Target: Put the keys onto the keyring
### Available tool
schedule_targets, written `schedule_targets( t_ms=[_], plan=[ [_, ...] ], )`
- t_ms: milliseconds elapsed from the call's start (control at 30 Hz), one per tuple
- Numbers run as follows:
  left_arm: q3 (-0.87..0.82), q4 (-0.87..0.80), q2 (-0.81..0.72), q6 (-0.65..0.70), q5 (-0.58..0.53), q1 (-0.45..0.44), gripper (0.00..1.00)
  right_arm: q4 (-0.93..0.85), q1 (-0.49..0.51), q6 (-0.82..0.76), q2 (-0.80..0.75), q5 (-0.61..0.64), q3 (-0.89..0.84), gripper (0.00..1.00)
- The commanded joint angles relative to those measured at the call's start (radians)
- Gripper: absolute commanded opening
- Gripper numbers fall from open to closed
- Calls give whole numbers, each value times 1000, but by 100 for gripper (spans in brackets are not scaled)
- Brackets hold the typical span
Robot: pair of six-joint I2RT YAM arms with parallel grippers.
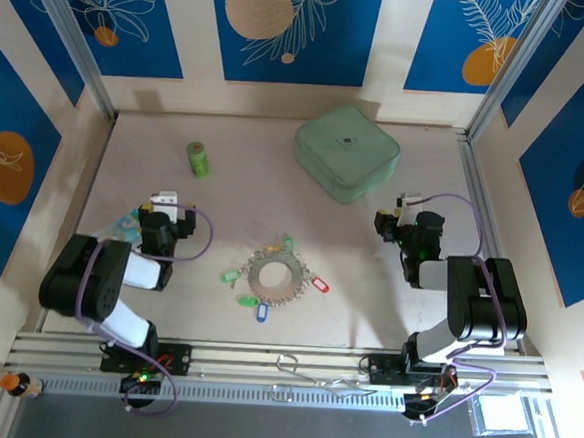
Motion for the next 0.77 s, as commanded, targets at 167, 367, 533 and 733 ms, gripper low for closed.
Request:
schedule_targets(
  t_ms=[167,367,533,733],
  plan=[
    [91,-50,3,13,65,12,100,-14,-15,34,-2,-38,27,51],
    [114,-106,0,52,197,14,100,-16,-15,34,0,-35,30,52],
    [141,-150,8,42,235,33,100,-26,-5,37,0,4,35,54],
    [120,-124,-2,45,238,34,100,-19,-4,36,-4,5,29,99]
  ],
)
